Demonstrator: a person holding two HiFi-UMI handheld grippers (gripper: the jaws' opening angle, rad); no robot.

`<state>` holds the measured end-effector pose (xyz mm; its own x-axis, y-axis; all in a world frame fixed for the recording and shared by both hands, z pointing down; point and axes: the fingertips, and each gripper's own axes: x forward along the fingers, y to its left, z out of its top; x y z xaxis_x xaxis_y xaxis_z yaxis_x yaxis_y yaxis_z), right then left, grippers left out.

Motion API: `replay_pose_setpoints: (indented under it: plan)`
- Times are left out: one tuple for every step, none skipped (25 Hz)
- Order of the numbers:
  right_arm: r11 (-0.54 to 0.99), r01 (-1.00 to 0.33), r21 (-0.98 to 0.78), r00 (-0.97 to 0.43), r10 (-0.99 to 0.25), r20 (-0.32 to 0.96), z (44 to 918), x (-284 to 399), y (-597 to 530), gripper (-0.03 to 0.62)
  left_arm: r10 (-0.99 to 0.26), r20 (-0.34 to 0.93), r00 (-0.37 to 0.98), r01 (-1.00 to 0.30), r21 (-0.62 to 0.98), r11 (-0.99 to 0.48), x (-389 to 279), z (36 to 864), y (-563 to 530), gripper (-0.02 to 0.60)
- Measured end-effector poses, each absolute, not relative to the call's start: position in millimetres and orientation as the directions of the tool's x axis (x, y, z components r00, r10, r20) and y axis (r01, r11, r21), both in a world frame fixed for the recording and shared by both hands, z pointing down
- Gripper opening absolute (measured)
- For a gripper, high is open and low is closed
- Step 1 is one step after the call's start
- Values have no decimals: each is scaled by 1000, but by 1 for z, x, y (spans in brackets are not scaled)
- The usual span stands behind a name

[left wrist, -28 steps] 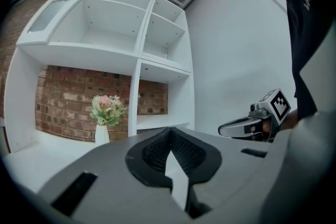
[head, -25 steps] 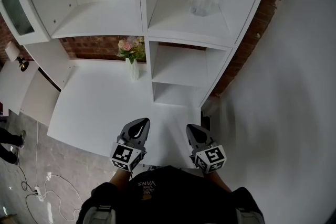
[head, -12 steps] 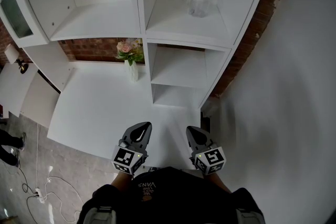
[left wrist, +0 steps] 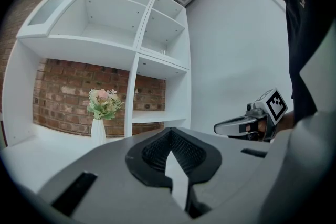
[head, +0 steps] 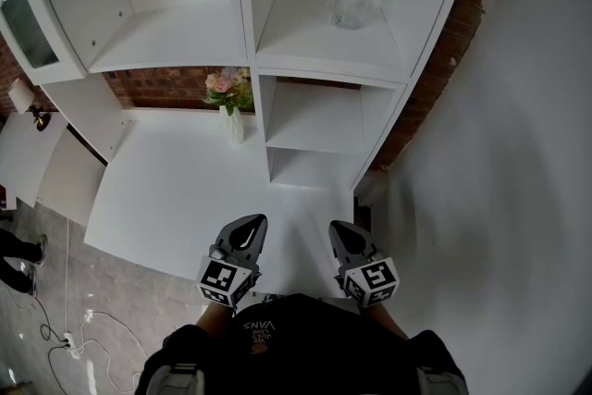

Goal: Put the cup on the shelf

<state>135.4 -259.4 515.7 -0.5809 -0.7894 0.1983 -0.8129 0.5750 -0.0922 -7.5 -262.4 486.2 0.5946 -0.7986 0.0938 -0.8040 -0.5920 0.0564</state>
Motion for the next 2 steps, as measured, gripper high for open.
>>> replay_pose_setpoints:
  plan:
    - [575, -813, -94, -581, -789, 201, 516, 136, -259, -2, -798, 95, 595, -804, 57, -592, -7, 486, -262, 8]
    - [575, -813, -95, -581, -788, 203, 517, 136, -259, -2, -798, 96, 596, -803, 57, -593, -7, 486, -262, 8]
